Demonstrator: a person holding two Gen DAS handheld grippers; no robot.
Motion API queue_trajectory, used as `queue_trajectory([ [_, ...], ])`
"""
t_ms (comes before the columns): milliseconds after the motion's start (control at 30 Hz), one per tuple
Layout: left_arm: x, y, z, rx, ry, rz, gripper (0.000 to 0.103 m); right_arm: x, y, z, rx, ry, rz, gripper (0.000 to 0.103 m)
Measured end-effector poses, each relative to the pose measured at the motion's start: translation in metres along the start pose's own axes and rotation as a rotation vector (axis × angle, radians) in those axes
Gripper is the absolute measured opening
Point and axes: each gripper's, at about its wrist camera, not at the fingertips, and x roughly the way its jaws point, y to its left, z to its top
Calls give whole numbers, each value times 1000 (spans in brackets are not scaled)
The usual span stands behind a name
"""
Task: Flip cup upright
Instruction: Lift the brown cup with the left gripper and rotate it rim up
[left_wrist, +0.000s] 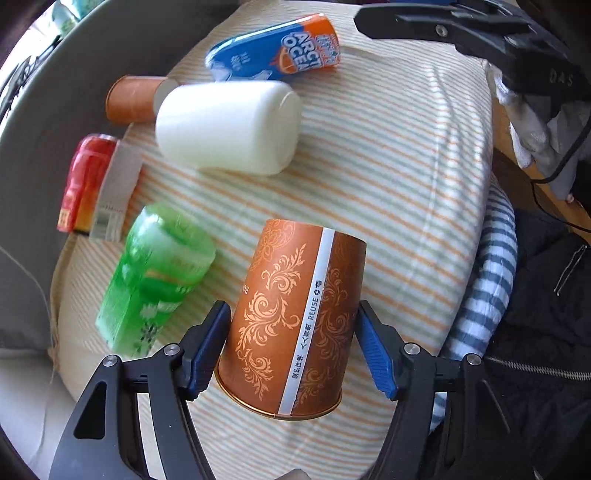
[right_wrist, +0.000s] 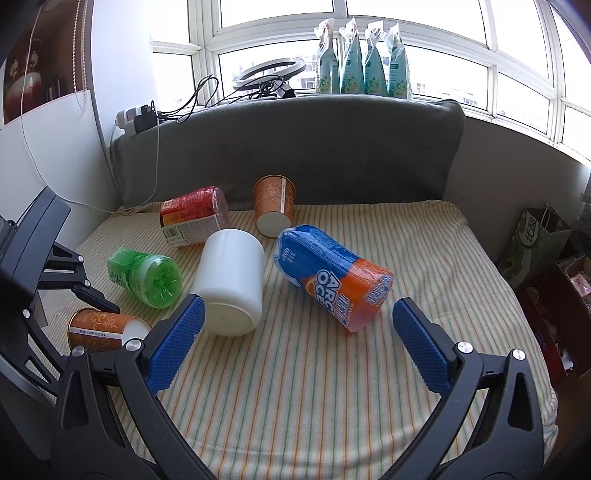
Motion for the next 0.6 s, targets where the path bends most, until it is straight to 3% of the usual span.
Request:
queue_trajectory([
  [300, -1, -3, 26, -20, -9, -1, 76, -6, -12, -8, -4, 8, -8, 103],
  [600, -32, 0, 18, -49, -37, 37, 76, -6, 2, 1, -118, 10, 69, 103],
])
